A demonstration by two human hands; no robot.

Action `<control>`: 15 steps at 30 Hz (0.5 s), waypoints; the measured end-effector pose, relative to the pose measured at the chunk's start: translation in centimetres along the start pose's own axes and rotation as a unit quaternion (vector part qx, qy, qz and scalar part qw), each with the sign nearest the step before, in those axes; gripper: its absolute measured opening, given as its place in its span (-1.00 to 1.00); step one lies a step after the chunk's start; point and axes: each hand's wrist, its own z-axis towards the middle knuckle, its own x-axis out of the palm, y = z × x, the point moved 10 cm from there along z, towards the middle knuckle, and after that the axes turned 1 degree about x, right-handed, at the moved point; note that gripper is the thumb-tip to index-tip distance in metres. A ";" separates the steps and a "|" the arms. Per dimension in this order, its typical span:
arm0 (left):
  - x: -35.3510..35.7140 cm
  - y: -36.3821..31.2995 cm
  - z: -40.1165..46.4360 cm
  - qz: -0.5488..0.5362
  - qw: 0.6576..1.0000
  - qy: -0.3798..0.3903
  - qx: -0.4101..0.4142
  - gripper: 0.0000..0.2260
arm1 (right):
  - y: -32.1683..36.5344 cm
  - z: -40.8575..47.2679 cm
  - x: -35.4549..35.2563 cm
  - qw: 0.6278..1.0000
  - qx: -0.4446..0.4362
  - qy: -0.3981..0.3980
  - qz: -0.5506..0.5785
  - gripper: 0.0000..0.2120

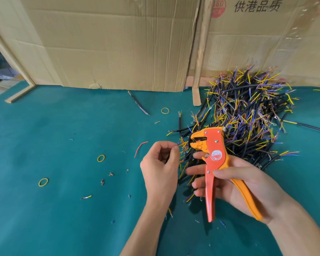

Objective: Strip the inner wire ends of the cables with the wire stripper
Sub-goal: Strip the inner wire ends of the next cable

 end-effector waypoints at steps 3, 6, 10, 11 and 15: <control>-0.3 0.6 0.2 -0.018 0.999 -0.013 -0.025 -0.86 | -0.4 0.1 0.2 1.000 0.010 -0.007 -0.012 -0.47; -0.4 1.0 0.3 -0.020 0.999 -0.013 -0.042 -0.86 | -0.9 0.4 0.4 1.000 0.017 -0.009 -0.021 -0.46; -0.1 0.7 0.4 -0.006 1.000 -0.005 -0.029 -0.85 | -1.2 0.5 0.3 0.999 0.024 -0.011 -0.020 -0.37; 0.0 0.5 0.4 0.002 1.000 0.001 -0.023 -0.84 | -1.3 0.6 0.3 0.999 0.025 -0.011 -0.021 -0.37; 0.4 -0.1 0.3 0.038 0.999 0.018 0.002 -0.80 | -1.6 0.8 0.2 0.999 0.025 -0.019 -0.012 -0.38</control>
